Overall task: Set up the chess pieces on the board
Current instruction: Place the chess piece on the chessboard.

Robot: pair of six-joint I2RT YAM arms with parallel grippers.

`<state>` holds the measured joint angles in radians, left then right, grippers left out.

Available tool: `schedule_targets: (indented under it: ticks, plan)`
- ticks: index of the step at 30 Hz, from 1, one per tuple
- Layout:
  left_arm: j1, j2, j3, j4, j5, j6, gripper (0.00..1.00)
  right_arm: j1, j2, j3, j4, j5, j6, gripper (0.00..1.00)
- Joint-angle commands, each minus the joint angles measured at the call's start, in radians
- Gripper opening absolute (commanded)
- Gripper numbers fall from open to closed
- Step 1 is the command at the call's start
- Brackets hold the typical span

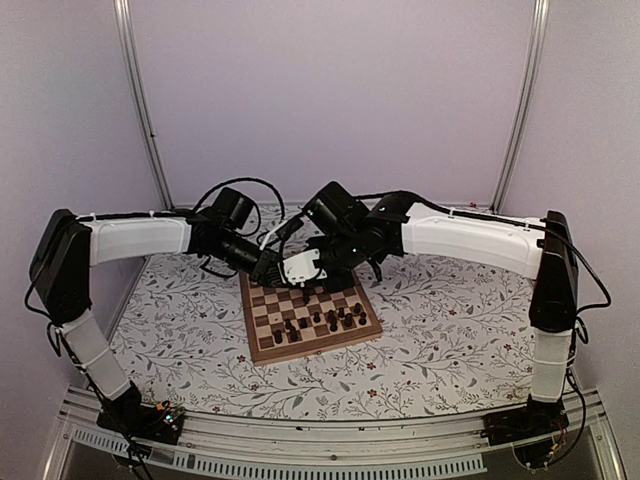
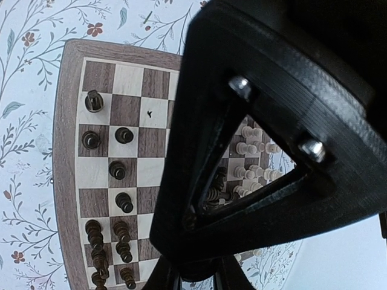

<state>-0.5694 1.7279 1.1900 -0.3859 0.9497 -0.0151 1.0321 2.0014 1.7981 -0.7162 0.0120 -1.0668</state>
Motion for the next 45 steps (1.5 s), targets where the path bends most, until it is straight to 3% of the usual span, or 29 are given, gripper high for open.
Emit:
schedule_targets:
  ticks: [1, 6, 11, 18, 29, 45]
  plan:
    - [-0.002, -0.077, 0.022, 0.0, -0.113, 0.061, 0.28, -0.019, 0.002, 0.004, 0.003, -0.076, 0.087, 0.12]
    - [0.007, -0.3, -0.07, 0.128, -0.23, 0.135, 0.4, -0.148, -0.062, -0.035, 0.033, -0.387, 0.293, 0.11]
    - [-0.055, -0.483, -0.252, 0.464, -0.389, 0.133, 0.45, -0.27, -0.135, -0.143, 0.122, -0.711, 0.458, 0.11]
    - [-0.2, -0.515, -0.333, 0.636, -0.546, 0.214, 0.49, -0.361, -0.155, -0.212, 0.219, -1.068, 0.641, 0.1]
    - [-0.262, -0.358, -0.29, 0.739, -0.565, 0.157, 0.49, -0.363, -0.157, -0.239, 0.248, -1.138, 0.685, 0.12]
    - [-0.261, -0.283, -0.247, 0.723, -0.509, 0.136, 0.36, -0.362, -0.16, -0.249, 0.249, -1.146, 0.676, 0.14]
